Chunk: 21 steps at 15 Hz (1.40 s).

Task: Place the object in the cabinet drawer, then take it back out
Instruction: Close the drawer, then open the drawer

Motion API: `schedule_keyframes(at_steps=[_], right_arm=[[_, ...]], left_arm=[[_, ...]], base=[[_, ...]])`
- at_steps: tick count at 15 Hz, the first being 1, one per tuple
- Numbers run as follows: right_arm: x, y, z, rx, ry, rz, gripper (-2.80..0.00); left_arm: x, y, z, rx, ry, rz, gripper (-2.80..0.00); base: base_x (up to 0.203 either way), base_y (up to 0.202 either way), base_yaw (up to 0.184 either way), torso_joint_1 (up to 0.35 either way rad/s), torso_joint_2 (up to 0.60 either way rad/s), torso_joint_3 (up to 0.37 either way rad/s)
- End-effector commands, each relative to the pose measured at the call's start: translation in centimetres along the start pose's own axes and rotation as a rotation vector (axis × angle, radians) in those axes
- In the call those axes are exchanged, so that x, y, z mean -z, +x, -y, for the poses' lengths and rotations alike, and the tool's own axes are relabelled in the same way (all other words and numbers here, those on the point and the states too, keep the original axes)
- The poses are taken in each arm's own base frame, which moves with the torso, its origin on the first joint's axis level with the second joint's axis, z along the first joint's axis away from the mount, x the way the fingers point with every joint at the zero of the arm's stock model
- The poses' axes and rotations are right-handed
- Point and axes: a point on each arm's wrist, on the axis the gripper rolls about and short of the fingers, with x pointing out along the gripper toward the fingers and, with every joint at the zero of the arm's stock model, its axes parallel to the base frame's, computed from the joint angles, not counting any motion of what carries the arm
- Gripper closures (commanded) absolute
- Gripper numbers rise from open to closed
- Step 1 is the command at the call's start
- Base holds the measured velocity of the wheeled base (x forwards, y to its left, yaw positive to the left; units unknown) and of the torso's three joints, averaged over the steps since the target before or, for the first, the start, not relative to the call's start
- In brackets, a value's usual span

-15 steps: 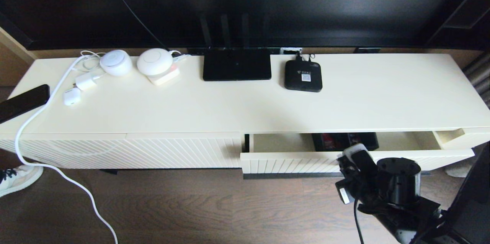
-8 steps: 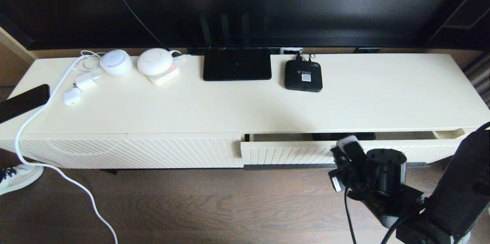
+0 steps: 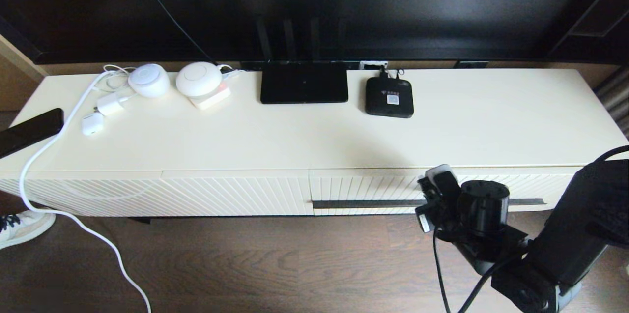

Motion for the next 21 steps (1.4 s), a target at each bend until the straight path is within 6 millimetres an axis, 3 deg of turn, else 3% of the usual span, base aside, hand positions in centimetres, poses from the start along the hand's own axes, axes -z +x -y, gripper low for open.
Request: schedule_keyframes(at_steps=[1,4,8,14,18,21], right_arm=[[0.0,0.4,-0.1,0.005,0.004,0.009,0.00],[-0.1,-0.6,0.3,0.006,0.003,0.005,0.00],[-0.9,-4.6,1.9,0.010,-0.031,0.011,0.00],[-4.8,-9.8,5.3,0.056,-0.047,0.059,0.00],[-6.0,-14.4,8.3,0.073,-0.095,-0.082,0.00],[-4.5,-17.3,9.9,0.128,-0.073,-0.271,0.00]], left_arm=[[0.0,0.0,0.0,0.000,0.000,0.000,0.00],[0.0,0.0,0.0,0.000,0.000,-0.003,0.00],[0.0,0.0,0.0,0.000,0.000,0.000,0.00],[0.0,0.0,0.0,0.000,0.000,-0.003,0.00],[0.0,0.0,0.0,0.000,0.000,0.001,0.00],[0.0,0.0,0.0,0.000,0.000,-0.001,0.00]], base=[[0.000,0.000,0.000,0.000,0.00,0.000],[0.000,0.000,0.000,0.000,0.00,0.000],[0.000,0.000,0.000,0.000,0.00,0.000],[0.000,0.000,0.000,0.000,0.00,0.000],[0.000,0.000,0.000,0.000,0.00,0.000],[0.000,0.000,0.000,0.000,0.00,0.000]])
